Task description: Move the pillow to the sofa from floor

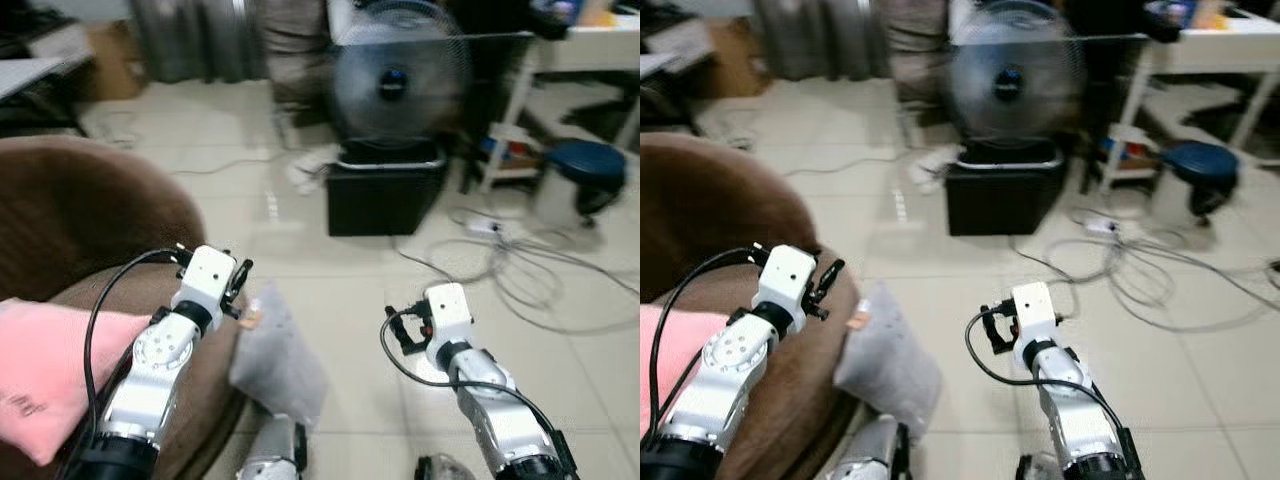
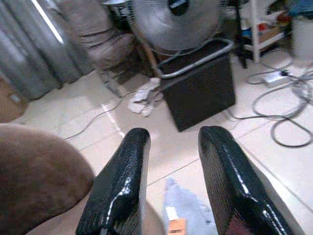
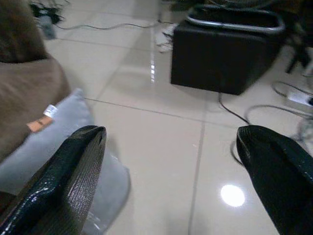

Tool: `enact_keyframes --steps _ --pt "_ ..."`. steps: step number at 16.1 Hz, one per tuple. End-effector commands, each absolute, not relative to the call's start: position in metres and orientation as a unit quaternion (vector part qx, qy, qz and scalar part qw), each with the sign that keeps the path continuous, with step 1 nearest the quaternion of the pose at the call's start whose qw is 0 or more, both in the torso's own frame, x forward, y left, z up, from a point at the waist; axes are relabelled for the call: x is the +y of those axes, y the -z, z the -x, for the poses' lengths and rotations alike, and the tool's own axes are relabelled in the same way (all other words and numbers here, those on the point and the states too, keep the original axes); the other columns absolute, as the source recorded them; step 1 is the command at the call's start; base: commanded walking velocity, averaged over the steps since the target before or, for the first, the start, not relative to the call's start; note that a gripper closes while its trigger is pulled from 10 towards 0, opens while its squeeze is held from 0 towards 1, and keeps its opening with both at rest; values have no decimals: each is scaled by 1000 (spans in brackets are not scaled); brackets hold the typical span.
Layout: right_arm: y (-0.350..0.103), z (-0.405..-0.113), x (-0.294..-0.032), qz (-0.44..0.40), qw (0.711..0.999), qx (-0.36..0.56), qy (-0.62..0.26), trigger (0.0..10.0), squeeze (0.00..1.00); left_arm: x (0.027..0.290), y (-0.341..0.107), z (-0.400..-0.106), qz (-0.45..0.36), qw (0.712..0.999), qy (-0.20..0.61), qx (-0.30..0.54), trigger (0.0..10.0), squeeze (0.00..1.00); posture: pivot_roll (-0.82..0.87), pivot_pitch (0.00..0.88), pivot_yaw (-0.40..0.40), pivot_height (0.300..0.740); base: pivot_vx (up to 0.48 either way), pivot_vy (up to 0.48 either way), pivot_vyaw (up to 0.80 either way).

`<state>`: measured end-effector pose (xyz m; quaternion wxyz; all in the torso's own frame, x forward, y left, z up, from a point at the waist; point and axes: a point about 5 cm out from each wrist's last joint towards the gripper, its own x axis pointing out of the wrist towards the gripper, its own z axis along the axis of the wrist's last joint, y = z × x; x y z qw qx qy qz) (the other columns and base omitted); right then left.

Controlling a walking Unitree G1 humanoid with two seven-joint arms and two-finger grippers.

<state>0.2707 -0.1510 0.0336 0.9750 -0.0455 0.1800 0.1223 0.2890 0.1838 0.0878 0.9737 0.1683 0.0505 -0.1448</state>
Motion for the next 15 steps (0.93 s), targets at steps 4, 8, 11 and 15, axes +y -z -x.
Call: enact_keyframes --steps 4,8,11,15 --pt "-38 -273 -149 73 971 177 -145 10000 0 190 -80 -281 -167 975 136 61 10000 0 76 0 55 660 128 0 0" --pt "-35 -272 -154 85 966 192 -149 10000 0 186 -74 -272 -160 975 140 70 10000 0 88 0 27 660 292 0 0" --pt "-34 -271 -154 88 964 198 -154 10000 0 184 -73 -271 -160 974 143 69 10000 0 90 0 22 660 294 0 0" --pt "-33 -272 -152 95 961 199 -167 10000 0 184 -75 -271 -160 974 144 67 10000 0 90 0 22 660 294 0 0"
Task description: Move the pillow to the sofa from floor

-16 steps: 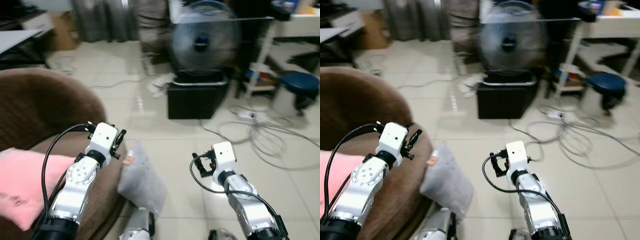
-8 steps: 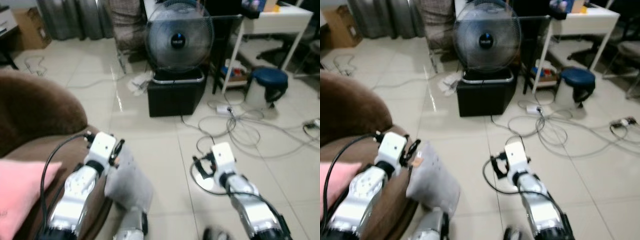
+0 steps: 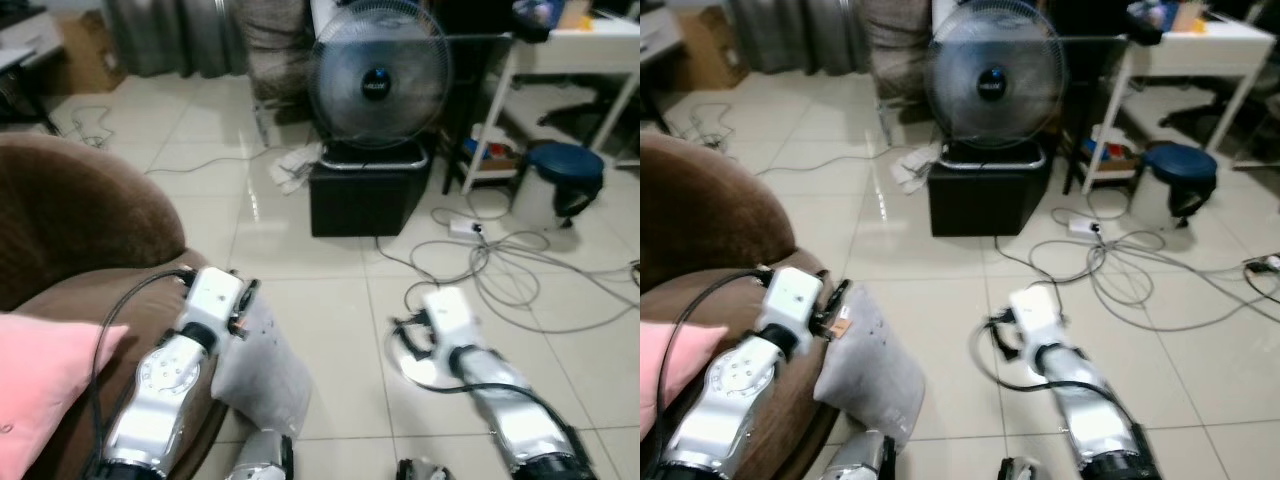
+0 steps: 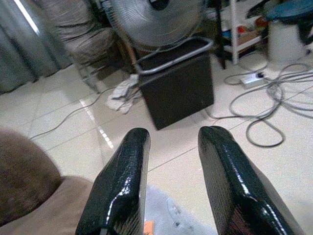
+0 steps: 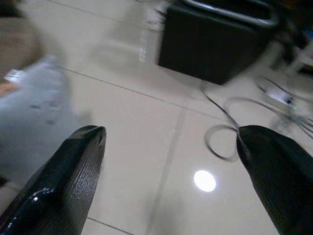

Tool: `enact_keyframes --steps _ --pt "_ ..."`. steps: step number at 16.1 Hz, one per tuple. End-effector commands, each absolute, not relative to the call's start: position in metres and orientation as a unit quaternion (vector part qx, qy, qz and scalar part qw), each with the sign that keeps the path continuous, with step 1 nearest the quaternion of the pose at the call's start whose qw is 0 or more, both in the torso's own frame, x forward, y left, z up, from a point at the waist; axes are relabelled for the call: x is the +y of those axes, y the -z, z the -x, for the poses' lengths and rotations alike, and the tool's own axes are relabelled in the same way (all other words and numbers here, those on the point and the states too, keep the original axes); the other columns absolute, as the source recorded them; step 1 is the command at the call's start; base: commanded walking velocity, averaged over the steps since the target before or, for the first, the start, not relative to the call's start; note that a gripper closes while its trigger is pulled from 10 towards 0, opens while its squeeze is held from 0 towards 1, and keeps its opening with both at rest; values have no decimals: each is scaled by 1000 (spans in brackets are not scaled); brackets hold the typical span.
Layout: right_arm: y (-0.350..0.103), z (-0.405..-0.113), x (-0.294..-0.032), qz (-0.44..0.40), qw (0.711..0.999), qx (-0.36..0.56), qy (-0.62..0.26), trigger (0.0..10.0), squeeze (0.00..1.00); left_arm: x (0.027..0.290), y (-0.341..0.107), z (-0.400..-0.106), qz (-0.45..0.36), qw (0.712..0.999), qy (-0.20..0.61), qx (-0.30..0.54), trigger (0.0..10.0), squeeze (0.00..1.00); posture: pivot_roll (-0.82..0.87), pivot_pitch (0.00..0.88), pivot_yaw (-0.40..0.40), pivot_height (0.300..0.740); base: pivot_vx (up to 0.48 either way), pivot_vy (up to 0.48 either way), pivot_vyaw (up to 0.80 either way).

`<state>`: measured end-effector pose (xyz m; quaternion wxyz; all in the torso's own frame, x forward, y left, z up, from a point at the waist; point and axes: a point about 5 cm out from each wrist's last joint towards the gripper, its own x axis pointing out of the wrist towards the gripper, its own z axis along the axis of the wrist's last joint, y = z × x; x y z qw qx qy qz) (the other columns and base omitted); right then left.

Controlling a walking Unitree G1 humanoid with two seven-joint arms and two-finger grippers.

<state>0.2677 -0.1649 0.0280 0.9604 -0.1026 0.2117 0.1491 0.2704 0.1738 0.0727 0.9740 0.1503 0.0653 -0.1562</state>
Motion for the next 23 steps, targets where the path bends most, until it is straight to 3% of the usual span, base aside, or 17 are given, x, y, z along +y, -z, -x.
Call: enact_keyframes --steps 1,3,16,19,23 --pt "-32 -272 -152 96 960 202 -168 10000 0 184 -75 -271 -161 974 144 67 10000 0 92 0 23 660 296 0 706" --pt "-28 -270 -151 94 959 206 -168 10000 0 184 -75 -270 -162 974 146 68 10000 0 91 0 25 660 296 0 713" --pt "-18 -266 -159 74 962 224 -138 10000 0 182 -76 -272 -163 972 155 69 10000 0 77 0 44 660 296 0 0" --pt "-26 -269 -160 75 965 213 -135 10000 0 181 -76 -273 -162 972 156 68 10000 0 75 0 44 660 296 0 -702" --pt "-34 -270 -158 75 967 201 -137 10000 0 179 -76 -274 -156 973 155 65 10000 0 73 0 40 660 221 0 0"
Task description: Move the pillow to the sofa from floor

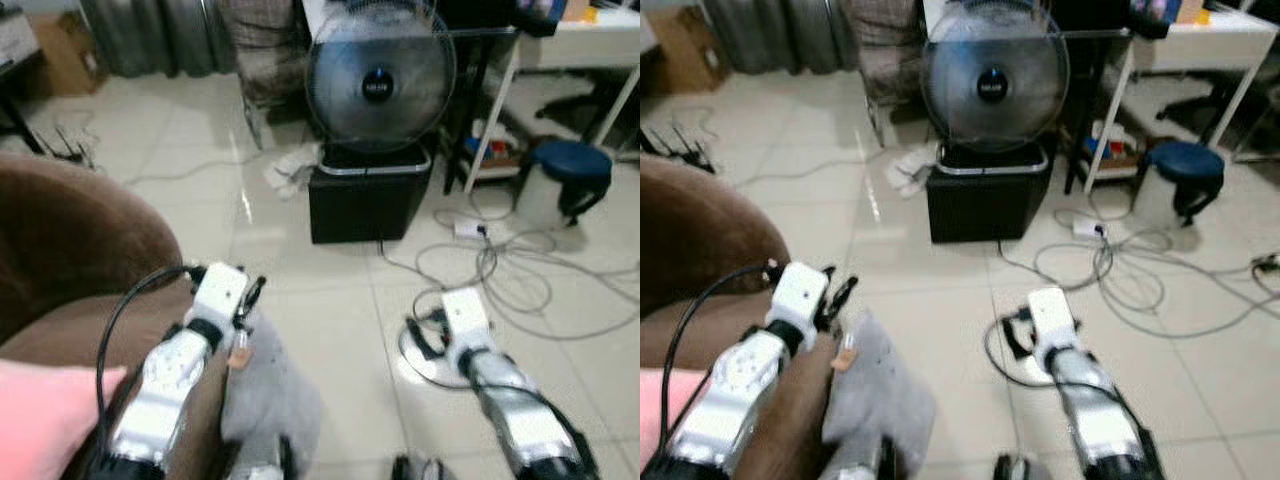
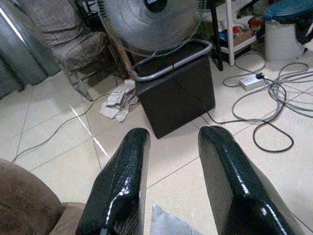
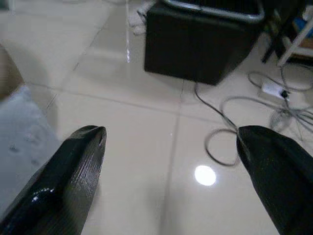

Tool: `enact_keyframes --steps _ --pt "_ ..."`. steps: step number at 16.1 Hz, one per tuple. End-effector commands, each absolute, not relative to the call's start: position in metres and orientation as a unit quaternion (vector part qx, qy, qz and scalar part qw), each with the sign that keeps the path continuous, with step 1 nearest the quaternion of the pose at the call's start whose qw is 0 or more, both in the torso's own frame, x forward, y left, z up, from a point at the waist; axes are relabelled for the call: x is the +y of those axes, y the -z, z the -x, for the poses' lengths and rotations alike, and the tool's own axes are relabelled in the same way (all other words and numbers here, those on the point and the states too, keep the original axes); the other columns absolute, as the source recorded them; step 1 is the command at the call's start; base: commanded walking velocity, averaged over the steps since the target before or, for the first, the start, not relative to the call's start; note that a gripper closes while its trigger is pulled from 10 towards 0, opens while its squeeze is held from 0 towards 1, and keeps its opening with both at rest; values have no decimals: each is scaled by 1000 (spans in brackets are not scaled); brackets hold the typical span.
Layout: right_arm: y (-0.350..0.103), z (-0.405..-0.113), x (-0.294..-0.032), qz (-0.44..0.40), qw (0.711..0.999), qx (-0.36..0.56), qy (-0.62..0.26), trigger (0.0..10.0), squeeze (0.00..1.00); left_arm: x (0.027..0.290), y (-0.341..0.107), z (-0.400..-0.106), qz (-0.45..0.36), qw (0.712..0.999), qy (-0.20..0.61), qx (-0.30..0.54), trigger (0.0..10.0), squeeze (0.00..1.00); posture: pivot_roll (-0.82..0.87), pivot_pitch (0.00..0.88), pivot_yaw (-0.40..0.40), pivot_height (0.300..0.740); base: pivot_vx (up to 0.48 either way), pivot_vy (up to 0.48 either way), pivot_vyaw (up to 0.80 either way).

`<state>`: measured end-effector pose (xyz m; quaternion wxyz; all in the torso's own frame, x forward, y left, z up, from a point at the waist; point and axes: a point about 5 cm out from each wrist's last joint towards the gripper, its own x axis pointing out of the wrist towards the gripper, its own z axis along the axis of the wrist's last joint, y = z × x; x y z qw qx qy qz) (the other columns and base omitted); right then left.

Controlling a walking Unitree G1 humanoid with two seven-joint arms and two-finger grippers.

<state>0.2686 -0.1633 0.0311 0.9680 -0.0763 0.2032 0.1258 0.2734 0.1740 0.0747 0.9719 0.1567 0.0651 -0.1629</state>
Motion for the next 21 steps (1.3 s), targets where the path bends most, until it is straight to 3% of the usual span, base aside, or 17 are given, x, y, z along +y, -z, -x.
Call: enact_keyframes --steps 1,5,11,20,21 --pt "-35 -270 -158 75 967 201 -137 10000 0 179 -76 -275 -157 974 152 66 10000 0 73 0 38 660 0 0 0" --pt "-36 -271 -159 75 966 204 -138 10000 0 179 -76 -275 -158 974 146 67 10000 0 75 0 34 656 0 0 0" --pt "-37 -272 -159 74 966 205 -138 10000 0 178 -75 -276 -160 974 148 70 10000 0 75 0 32 592 0 0 0" --pt "-36 -270 -163 77 966 208 -134 10000 0 170 -73 -286 -111 977 163 83 10000 0 58 0 29 592 0 0 0" --pt "-36 -269 -163 78 965 210 -136 10000 0 169 -72 -289 -102 977 164 92 10000 106 60 0 26 592 0 0 0"
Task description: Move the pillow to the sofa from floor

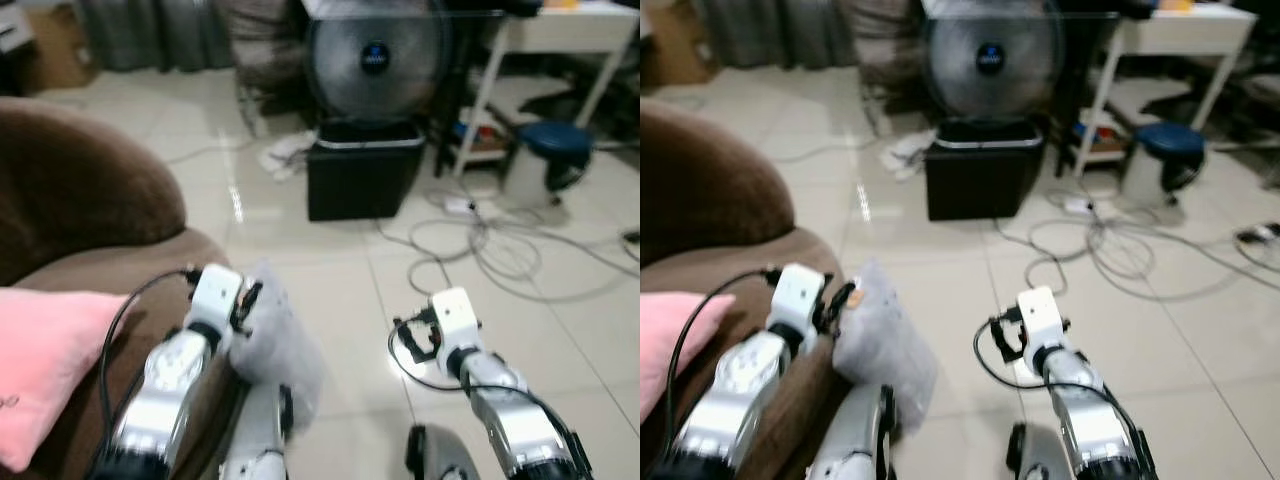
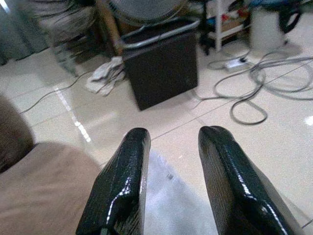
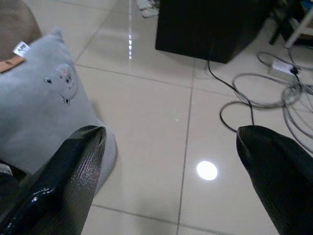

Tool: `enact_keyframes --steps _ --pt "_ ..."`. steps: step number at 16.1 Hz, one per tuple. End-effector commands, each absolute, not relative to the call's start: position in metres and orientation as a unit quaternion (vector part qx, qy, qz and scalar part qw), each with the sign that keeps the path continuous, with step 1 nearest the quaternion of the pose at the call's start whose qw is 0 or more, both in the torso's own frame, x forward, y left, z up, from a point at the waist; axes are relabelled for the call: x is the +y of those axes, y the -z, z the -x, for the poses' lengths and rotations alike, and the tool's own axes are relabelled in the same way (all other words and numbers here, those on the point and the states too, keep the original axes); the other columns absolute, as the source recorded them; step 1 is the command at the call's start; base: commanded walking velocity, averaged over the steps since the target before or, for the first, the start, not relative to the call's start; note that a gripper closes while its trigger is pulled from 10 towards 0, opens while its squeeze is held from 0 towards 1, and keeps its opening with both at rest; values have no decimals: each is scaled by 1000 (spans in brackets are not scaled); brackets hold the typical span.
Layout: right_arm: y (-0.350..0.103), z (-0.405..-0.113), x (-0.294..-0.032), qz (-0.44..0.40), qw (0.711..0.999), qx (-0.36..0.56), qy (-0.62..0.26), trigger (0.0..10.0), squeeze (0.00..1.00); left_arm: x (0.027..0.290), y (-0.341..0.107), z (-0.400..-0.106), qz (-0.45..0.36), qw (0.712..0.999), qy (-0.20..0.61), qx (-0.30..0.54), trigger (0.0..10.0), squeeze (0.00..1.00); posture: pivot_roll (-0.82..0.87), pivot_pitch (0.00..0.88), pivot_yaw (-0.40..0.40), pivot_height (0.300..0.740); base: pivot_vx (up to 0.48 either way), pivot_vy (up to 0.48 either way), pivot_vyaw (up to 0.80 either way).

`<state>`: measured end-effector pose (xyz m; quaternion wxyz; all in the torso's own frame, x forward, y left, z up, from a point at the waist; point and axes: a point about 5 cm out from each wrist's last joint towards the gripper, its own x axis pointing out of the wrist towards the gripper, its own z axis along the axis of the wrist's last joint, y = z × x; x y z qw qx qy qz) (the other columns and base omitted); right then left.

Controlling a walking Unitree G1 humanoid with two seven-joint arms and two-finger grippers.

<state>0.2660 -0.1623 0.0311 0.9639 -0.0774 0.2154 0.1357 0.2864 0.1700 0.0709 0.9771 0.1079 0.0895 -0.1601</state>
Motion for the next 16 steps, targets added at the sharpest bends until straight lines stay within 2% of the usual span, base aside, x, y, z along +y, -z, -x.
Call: enact_keyframes --steps 1,4,7,9,11,14,16 --pt "-35 -269 -163 79 965 211 -136 10000 0 168 -72 -291 -96 977 164 97 10000 1000 60 0 26 592 0 0 0" --pt "-38 -268 -160 83 962 211 -151 10000 0 152 -68 -317 -25 972 181 149 10000 1000 55 0 24 592 0 0 0" --pt "-41 -263 -160 88 960 213 -159 10000 0 141 -64 -330 -11 964 194 182 10000 1000 39 0 32 592 0 0 0" --pt "-44 -255 -162 93 958 215 -166 10000 0 137 -61 -339 -42 957 202 202 10000 1000 25 4 27 592 0 0 0" --pt "-44 -251 -161 92 957 217 -169 10000 0 141 -57 -340 -60 956 188 216 10000 1000 23 20 26 592 0 0 0" --pt "-52 -244 -156 97 949 228 -193 10000 0 174 -36 -334 -145 942 100 286 10000 1000 -24 126 4 592 0 0 0" --pt "-54 -243 -156 105 944 232 -208 10000 0 187 -28 -327 -160 938 58 303 10000 1000 -32 156 -10 592 0 0 0"
